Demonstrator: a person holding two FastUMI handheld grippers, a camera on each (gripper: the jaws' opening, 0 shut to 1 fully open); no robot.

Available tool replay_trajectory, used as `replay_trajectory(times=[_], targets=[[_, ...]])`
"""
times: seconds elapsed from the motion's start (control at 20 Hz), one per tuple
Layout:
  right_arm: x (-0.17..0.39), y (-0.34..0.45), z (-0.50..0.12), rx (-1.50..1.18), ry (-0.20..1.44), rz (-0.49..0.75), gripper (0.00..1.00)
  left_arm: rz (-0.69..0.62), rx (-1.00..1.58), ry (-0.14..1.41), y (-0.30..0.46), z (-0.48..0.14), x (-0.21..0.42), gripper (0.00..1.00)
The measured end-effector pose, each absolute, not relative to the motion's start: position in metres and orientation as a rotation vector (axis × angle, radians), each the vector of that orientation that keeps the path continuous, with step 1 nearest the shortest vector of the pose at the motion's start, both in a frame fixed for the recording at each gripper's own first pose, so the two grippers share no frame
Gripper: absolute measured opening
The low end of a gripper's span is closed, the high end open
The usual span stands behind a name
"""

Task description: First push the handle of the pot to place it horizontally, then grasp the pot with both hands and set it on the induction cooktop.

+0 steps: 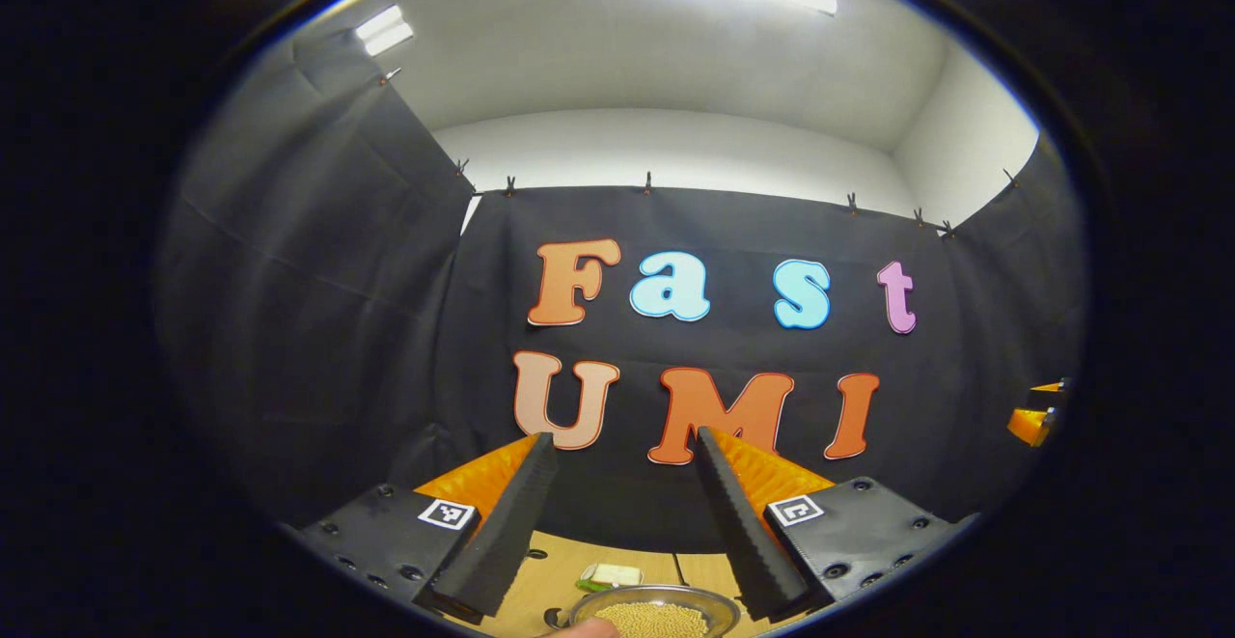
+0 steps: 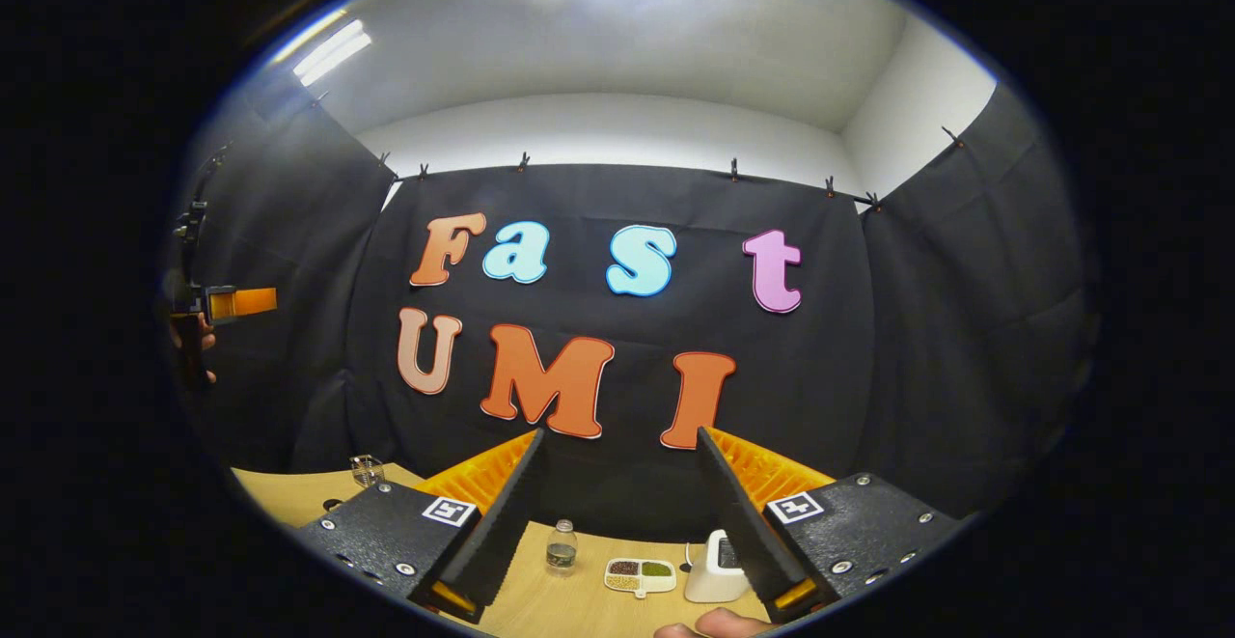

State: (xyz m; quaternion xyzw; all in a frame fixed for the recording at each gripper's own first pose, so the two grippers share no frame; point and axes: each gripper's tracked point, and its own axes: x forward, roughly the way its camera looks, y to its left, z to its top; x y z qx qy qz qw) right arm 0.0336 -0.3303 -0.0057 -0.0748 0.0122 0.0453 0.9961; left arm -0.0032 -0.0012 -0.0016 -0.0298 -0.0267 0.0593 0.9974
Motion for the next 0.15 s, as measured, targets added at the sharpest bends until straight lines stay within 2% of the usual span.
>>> replay_trajectory(times=[0.05, 0.15], targets=[[0.0337, -0.3298, -0.0045, -0.149, 0.017, 0.095, 0.94, 0.118, -0.056, -0.059, -0.0012, -0.0002, -0.0038, 0.95], [0.0342, -0.3269, -0.0012, -0.159, 0.001, 0.099, 0.97, 0.116, -0.05, -0.065, -0.002, 0.0017, -0.0071, 0.92]])
